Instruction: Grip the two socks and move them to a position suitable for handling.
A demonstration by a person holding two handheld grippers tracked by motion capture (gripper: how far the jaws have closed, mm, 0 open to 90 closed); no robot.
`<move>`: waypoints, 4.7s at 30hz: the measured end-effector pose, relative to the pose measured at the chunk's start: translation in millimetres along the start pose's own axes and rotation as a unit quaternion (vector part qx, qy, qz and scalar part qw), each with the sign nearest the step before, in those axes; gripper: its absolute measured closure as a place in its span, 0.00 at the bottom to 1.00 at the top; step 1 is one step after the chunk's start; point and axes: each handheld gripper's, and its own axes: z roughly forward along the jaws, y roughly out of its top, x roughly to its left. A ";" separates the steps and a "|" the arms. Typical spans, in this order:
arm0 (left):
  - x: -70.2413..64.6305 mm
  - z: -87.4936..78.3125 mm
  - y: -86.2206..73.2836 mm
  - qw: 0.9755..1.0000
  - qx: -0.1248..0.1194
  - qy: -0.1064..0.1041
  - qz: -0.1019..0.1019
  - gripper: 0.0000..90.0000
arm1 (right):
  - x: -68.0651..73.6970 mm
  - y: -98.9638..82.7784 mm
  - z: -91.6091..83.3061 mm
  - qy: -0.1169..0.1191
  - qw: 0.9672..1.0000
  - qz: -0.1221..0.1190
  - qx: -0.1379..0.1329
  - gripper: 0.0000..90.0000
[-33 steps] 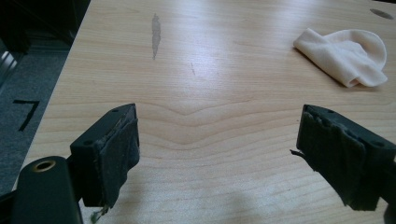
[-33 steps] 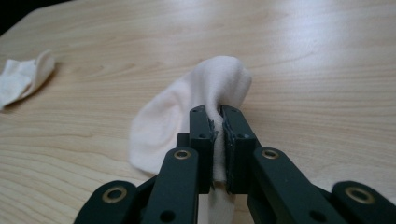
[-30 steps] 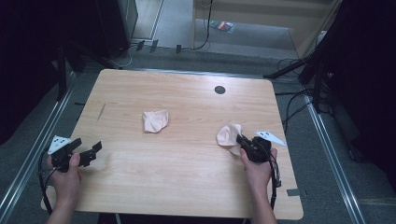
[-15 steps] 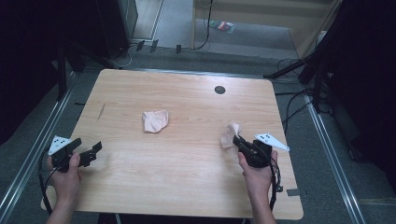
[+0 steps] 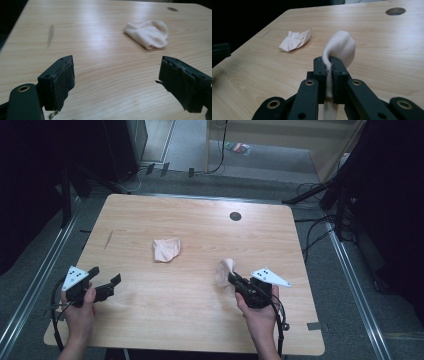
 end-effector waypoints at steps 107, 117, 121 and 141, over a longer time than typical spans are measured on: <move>-130.4 74.3 -0.2 0.970 0.163 -0.168 0.069 0.99 | 1.3 -48.2 27.9 -0.049 0.997 -0.034 0.042 0.56; -128.7 74.1 -2.5 0.969 0.165 -0.168 0.073 0.99 | 11.4 -54.9 65.7 -0.077 0.988 -0.094 0.097 0.70; -129.6 72.7 -2.4 0.968 0.165 -0.172 0.076 0.99 | 18.3 -58.1 66.4 -0.069 0.985 -0.114 0.111 0.93; -127.0 47.4 -6.4 0.951 0.190 -0.220 0.105 0.85 | 16.8 -57.3 19.3 -0.015 0.990 -0.072 0.117 0.77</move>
